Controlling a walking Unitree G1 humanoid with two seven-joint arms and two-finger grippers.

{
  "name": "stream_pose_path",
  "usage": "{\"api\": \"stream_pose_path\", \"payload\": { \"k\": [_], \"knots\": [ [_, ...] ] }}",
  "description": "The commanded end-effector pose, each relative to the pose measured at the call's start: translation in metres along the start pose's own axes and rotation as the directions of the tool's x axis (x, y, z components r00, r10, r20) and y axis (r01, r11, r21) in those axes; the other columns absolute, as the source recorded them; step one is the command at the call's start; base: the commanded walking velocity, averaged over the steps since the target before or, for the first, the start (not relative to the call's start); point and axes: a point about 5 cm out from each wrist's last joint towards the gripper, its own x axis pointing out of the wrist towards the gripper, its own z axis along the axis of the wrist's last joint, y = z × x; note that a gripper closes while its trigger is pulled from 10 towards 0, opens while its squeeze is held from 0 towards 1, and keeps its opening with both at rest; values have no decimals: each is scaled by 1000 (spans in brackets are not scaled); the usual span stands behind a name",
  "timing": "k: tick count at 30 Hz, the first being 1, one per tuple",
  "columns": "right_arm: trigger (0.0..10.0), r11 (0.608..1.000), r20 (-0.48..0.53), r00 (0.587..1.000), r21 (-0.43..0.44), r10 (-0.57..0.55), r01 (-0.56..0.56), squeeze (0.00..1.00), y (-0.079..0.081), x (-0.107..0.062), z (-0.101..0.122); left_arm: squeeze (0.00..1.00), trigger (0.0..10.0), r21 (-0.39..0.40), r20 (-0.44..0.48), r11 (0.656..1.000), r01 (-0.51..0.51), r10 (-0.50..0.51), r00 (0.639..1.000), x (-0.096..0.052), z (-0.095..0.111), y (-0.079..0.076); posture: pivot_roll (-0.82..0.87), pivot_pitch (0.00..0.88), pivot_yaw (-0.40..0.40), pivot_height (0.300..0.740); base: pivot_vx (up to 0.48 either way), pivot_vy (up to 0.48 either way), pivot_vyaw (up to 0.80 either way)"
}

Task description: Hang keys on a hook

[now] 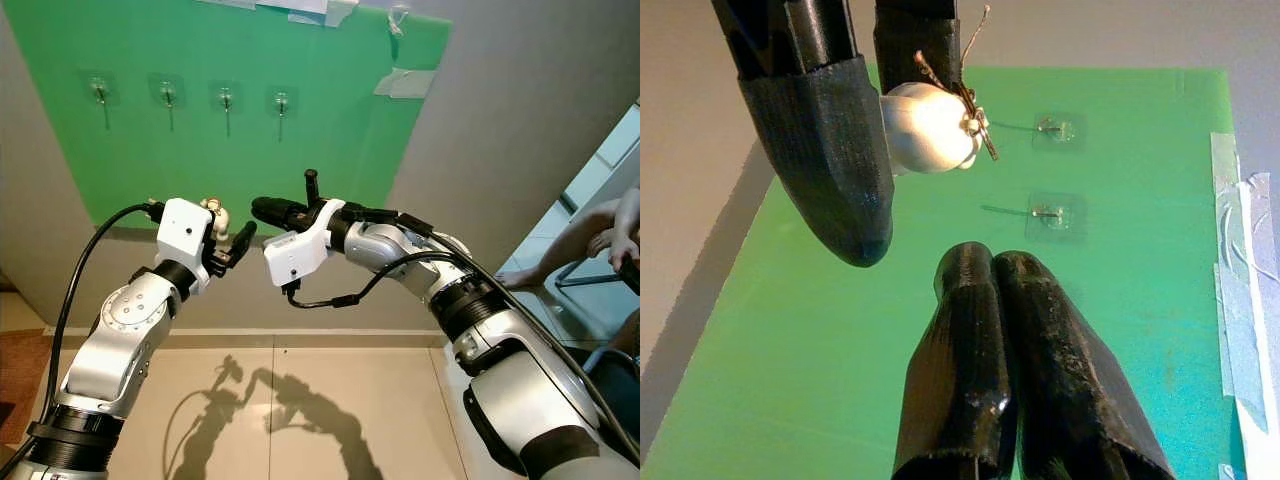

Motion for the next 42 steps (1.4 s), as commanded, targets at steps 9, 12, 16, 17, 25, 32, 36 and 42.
{"api": "stream_pose_path", "payload": {
  "k": [9, 12, 16, 17, 25, 32, 36, 42],
  "knots": [
    [0, 999, -37, 998, -14, -43, 43, 0, -7, 2, -4, 349, 10000, 39, 13, 999, 15, -16, 1000, 3, 5, -5, 27, 42, -87, 740, 0, 0, 0],
    [4431, 999, -38, 998, -16, -49, 48, 0, -7, 2, -4, 0, 10000, 41, 12, 999, 13, -13, 1000, 3, 5, -5, 27, 41, -89, 740, 0, 0, 0],
    [6392, 998, -40, 998, -21, -56, 55, 0, -8, 2, -4, 0, 10000, 45, 13, 999, 10, -10, 1000, 3, 5, -5, 27, 40, -92, 740, 0, 0, 0],
    [7137, 998, -42, 997, -23, -58, 57, 0, -8, 2, -5, 0, 10000, 49, 14, 999, 9, -10, 1000, 3, 5, -5, 27, 40, -92, 740, 0, 0, 0],
    [10000, 998, -48, 997, -23, -56, 55, 0, -8, 2, -6, 0, 10000, 81, 30, 996, 29, -31, 999, 4, 10, -9, 28, 40, -91, 740, 0, 0, 0],
    [10000, 998, -54, 997, -23, -60, 59, 0, -8, 3, -7, 0, 10000, 71, 37, 997, 28, -30, 999, 5, 11, -9, 28, 41, -90, 740, 0, 0, 0],
    [10000, 998, -61, 996, -23, -64, 63, 0, -8, 3, -8, 0, 10000, 35, 44, 999, 8, -9, 999, 6, 12, -6, 28, 38, -89, 740, 0, 0, 0],
    [10000, 998, -63, 996, -21, -63, 62, 0, -6, 2, -8, 0, 10000, -35, 54, 999, -25, 27, 998, 6, 13, -2, 27, 30, -92, 740, 0, 0, 0]
  ]
}}
